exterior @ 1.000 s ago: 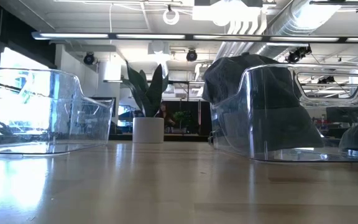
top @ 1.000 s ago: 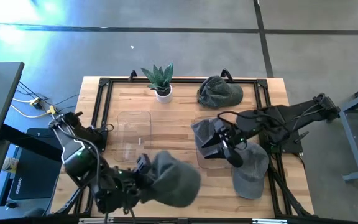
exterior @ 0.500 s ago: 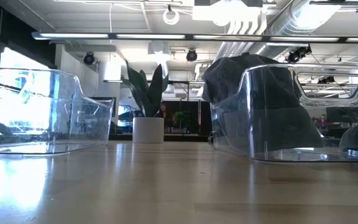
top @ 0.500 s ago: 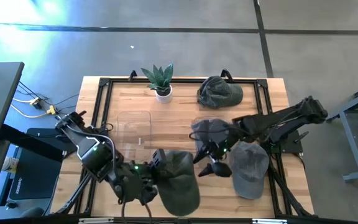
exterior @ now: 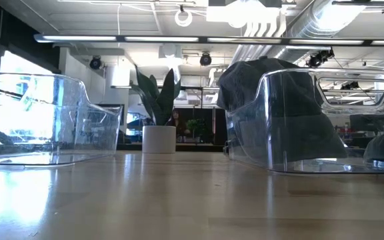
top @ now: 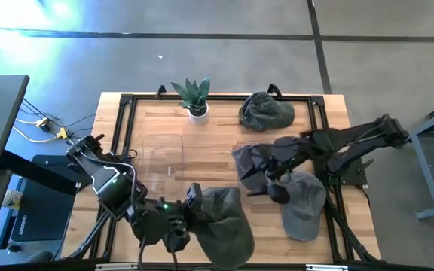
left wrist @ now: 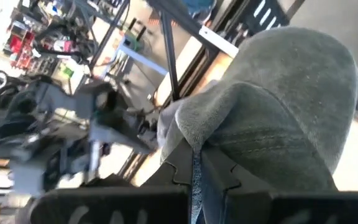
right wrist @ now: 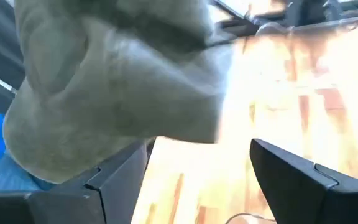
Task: Pick & Place hat
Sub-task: Put the green cap into the left transparent bin
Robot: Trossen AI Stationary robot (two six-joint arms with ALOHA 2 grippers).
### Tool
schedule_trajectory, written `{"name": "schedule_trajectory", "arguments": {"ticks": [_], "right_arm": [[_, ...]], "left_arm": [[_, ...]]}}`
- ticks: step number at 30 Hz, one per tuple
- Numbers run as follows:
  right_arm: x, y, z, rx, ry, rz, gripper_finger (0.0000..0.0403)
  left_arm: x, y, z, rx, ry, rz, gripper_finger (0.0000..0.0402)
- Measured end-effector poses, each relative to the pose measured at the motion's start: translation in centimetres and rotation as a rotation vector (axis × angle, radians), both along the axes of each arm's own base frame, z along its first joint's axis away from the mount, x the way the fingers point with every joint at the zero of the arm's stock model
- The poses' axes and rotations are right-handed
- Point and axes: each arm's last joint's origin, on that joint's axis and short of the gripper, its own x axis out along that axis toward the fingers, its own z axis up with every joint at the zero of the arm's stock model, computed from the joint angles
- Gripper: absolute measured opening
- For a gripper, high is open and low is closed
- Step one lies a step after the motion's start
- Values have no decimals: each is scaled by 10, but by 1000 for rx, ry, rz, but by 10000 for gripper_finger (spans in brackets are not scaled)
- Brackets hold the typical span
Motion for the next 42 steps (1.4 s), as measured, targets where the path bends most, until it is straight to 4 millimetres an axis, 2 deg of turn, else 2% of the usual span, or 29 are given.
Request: {"name": "schedule_trajectory", "arguments": {"ticks": [4,6,11,17,21,26,27,29,32,36,40,42], "right_arm": [[2,-3,14,82,-116,49,282],[10,-1,15,115,-149,67,282],[32,13,5,165,-192,153,282],[47,33,-12,176,-156,208,270],[50,43,-20,141,-146,169,213],[50,49,-23,96,-156,123,77],[48,50,-21,87,-162,128,44],[42,51,-17,63,-174,134,14],[25,50,-6,37,-151,46,23],[-2,54,15,-52,-122,-58,6],[-21,63,34,-112,-97,-149,6],[-27,69,38,-144,-91,-166,5]], "left_arm": [[1,-1,3,-6,-22,-22,1],[1,-2,3,-10,-25,-32,1],[2,-2,4,-15,-36,-33,1],[2,-2,4,-9,-41,-19,1],[2,-1,4,-3,-45,-5,1],[2,-1,5,-2,-54,16,1],[2,0,5,-5,-55,22,1],[2,0,5,-39,-55,48,1],[2,0,4,-169,-39,112,1],[-1,3,-2,-392,28,253,9],[-3,5,-14,-486,122,342,49],[3,7,-25,-513,164,406,76]]}}
